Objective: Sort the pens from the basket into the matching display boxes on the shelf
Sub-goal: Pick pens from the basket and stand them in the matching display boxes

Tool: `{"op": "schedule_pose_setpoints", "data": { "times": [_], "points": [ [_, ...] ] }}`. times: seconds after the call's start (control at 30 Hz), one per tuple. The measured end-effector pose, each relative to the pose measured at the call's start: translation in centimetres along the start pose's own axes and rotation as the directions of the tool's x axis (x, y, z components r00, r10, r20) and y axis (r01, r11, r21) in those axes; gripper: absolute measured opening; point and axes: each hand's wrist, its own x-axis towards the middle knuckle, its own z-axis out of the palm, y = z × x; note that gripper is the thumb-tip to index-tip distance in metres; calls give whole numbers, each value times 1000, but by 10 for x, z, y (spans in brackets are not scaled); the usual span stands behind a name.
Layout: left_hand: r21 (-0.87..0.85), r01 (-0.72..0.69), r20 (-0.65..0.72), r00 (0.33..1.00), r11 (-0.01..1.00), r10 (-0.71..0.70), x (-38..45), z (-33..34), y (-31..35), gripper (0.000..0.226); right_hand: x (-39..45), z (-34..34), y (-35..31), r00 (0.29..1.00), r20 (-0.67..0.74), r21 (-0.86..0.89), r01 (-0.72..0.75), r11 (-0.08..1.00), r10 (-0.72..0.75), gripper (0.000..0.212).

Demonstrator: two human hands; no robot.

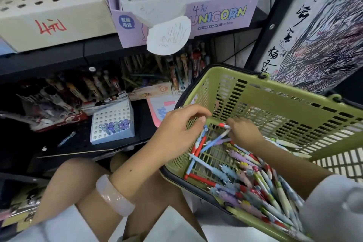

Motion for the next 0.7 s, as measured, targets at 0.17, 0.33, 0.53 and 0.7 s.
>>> {"op": "schedule_pose_setpoints", "data": {
  "times": [0.17,0.33,0.53,0.7],
  "points": [
    [-22,16,3,1000,1000,-16,-1,0,1,19,-14,-21,14,955,123,362,-297,884,270,10],
    [-23,27,13,1000,999,-27,-1,0,2,17,-44,-15,-10,877,474,643,-406,649,79,30],
    [-9,13,7,1000,1000,-13,-2,1,2,18,-35,22,-57,913,376,360,11,933,-156,25],
    [-4,-1,-2,1000,1000,1,-2,2,1,18,-32,41,-84,923,334,613,-60,787,-189,37]
  ]
}}
